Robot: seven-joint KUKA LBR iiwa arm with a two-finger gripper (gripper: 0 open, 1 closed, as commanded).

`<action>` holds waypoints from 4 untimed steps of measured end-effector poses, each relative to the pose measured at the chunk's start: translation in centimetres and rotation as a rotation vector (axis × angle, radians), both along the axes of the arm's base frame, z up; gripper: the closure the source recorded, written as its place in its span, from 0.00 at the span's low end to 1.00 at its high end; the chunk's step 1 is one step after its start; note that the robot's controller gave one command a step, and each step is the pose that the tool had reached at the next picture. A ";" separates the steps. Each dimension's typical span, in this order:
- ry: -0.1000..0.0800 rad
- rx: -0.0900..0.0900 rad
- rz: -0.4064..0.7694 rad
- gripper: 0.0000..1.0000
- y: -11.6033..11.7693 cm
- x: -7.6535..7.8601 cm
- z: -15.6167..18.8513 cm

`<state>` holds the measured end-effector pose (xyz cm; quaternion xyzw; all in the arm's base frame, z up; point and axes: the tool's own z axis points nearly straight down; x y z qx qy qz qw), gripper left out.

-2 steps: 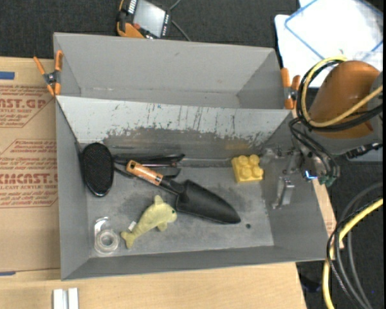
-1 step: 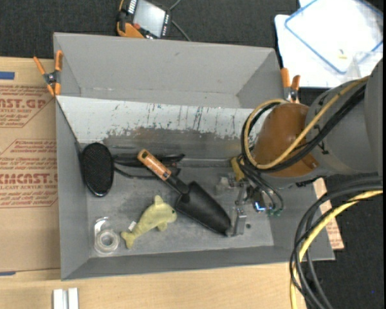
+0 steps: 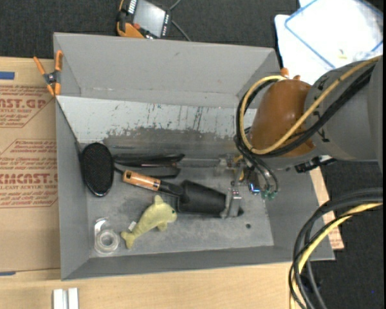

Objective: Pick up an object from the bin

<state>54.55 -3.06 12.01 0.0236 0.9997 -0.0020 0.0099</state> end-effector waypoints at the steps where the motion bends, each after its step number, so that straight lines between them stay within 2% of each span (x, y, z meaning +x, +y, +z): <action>1: 0.023 0.005 0.075 0.00 5.1 -3.4 -2.1; 2: 0.002 0.003 -0.205 0.00 5.5 -0.7 -5.1; 3: 0.022 0.005 -0.250 1.00 5.7 -3.2 -5.1; 4: 0.021 0.005 -0.249 1.00 5.8 -3.2 -5.1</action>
Offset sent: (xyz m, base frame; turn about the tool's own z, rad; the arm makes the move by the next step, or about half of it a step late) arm -0.0068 0.0533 -0.0501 0.2052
